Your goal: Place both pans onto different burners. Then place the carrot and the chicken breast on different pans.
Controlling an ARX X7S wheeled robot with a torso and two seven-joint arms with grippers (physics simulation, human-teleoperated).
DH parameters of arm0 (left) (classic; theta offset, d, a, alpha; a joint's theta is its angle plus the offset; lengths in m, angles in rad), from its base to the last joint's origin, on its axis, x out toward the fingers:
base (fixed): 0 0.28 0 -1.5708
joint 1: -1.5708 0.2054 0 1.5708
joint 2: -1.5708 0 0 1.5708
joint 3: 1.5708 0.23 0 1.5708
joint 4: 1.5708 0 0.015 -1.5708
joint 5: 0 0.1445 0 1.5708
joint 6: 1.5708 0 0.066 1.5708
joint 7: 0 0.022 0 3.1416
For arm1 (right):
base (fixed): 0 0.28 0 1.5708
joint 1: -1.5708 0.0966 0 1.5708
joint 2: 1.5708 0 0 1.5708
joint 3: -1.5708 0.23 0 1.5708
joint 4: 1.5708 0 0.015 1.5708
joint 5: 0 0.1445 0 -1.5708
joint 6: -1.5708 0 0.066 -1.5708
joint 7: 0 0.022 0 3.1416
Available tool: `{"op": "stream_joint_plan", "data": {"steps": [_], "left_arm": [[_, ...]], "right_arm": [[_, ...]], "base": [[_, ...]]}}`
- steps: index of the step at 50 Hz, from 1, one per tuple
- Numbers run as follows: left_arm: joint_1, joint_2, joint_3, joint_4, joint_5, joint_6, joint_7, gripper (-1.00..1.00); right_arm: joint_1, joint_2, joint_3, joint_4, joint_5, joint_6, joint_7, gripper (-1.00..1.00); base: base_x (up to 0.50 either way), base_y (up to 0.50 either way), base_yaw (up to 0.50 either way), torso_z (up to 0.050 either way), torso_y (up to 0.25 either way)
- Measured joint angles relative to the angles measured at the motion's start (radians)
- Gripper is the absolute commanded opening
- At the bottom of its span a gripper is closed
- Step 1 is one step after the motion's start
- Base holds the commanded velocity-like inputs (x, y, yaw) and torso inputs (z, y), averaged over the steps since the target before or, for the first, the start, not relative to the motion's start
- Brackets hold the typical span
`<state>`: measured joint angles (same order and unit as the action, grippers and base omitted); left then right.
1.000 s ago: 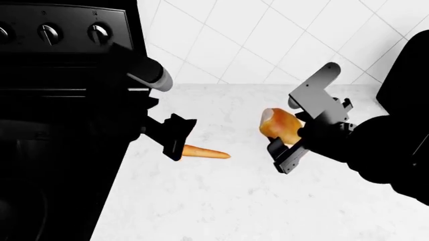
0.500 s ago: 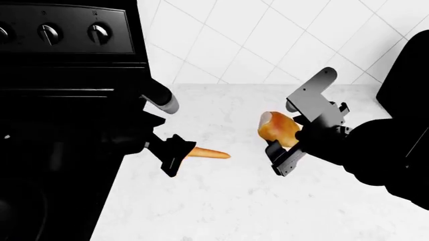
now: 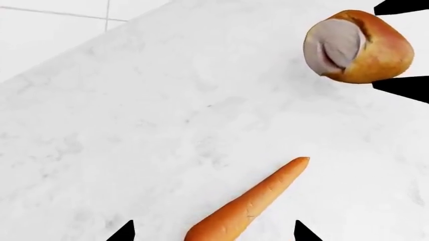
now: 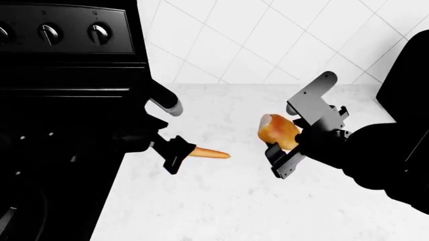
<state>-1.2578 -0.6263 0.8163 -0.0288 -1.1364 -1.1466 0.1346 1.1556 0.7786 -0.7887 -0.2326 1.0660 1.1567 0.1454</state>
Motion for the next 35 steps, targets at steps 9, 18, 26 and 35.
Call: {"op": "stream_joint_plan", "data": {"steps": [9,18,26,35], "left_arm": [[0.001,0.026,0.044,-0.056,0.058,0.04,0.053,1.0],[0.007,0.055,0.083,-0.117,0.105,0.076,0.095,1.0],[0.01,0.077,0.112,-0.161,0.14,0.105,0.127,1.0],[0.016,0.094,0.133,-0.183,0.16,0.127,0.152,1.0]], "right_arm": [[-0.007,-0.001,-0.001,0.002,-0.001,-0.007,0.002,-1.0],[-0.012,0.0,-0.003,0.002,0.0,-0.013,0.004,-1.0],[-0.017,0.001,-0.003,0.001,0.002,-0.016,0.008,-1.0],[-0.019,0.001,-0.003,0.0,0.004,-0.018,0.01,-1.0]], "base": [[0.0,0.0,0.0,0.0,0.0],[0.0,0.0,0.0,0.0,0.0],[0.0,0.0,0.0,0.0,0.0],[0.0,0.0,0.0,0.0,0.001]]}}
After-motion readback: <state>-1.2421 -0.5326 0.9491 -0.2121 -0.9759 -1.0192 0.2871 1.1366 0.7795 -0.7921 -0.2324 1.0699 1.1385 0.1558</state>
